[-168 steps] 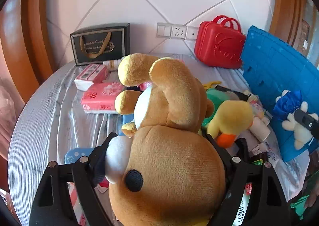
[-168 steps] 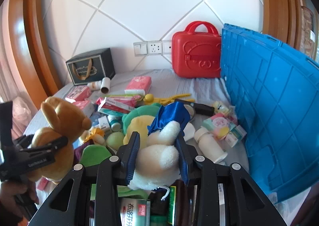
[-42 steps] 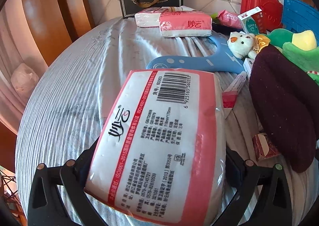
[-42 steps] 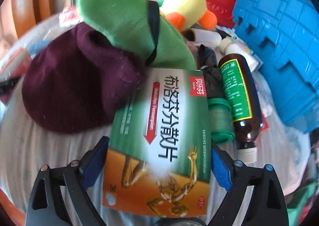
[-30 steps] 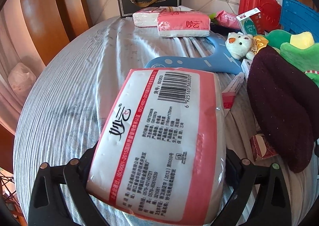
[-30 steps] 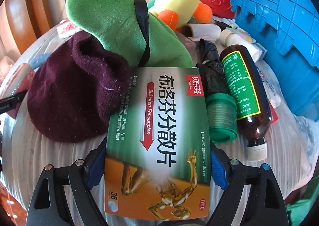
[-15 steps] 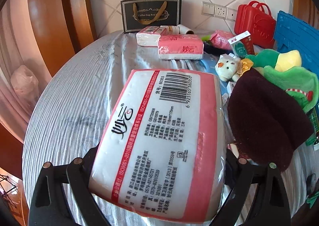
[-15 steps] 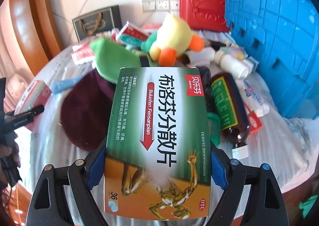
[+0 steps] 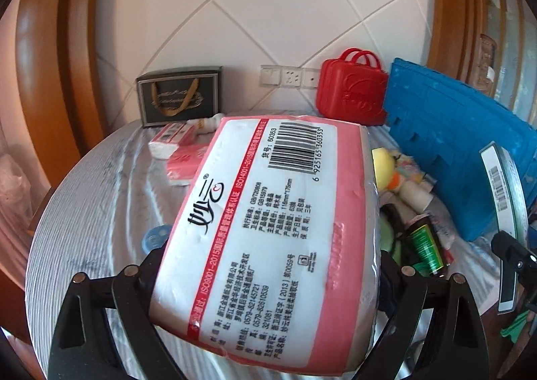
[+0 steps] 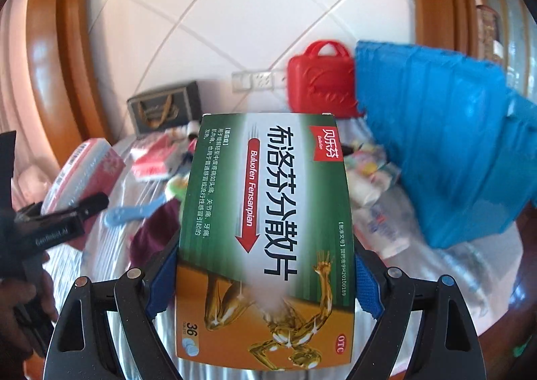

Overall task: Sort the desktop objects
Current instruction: 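Lift the tissue pack and medicine box and carry them over the blue crate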

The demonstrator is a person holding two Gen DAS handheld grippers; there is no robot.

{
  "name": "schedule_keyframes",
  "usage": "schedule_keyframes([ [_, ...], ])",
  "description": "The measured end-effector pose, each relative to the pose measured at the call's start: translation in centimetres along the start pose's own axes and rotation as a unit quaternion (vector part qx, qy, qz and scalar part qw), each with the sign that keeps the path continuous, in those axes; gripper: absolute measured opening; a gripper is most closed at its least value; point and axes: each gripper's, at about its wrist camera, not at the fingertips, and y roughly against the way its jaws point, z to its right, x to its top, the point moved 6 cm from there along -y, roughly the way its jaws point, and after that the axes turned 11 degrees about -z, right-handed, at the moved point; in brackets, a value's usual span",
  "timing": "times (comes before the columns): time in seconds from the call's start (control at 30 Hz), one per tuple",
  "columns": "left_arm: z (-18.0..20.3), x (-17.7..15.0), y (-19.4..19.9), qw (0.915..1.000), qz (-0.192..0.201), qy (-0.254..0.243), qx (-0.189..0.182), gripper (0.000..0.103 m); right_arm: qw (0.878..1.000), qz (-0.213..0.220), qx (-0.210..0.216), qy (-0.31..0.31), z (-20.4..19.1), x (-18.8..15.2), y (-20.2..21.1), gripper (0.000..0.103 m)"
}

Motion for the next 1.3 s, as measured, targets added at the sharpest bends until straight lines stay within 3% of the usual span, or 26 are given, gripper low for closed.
schedule_keyframes([
  [0.17,9.3,4.3,1.1,0.997,0.014,-0.028,-0.071,0.094,0.996,0.064,-0.048,-0.035,6.1,4.4,4.9,0.086],
  [0.33,18.7,9.2,2.5,0.9896,0.041,-0.069,-0.119,0.094,0.986,0.113,-0.107,-0.066,12.8,8.7,8.9,0.086],
  [0.63,33.8,15.8,4.9,0.9727,0.068,-0.126,-0.182,0.094,0.964,0.172,-0.177,-0.101,22.3,14.2,14.5,0.086],
  [0.9,43.4,20.0,4.5,0.9673,0.079,-0.154,-0.185,0.094,0.954,0.178,-0.212,-0.119,29.6,17.2,16.2,0.087],
  [1.13,46.9,20.4,2.5,0.9691,0.062,-0.172,-0.166,0.094,0.954,0.158,-0.221,-0.128,35.1,18.8,14.7,0.087],
  [1.3,49.9,20.9,0.6,0.9661,0.026,-0.197,-0.165,0.097,0.957,0.134,-0.218,-0.134,38.1,19.9,12.9,0.087],
])
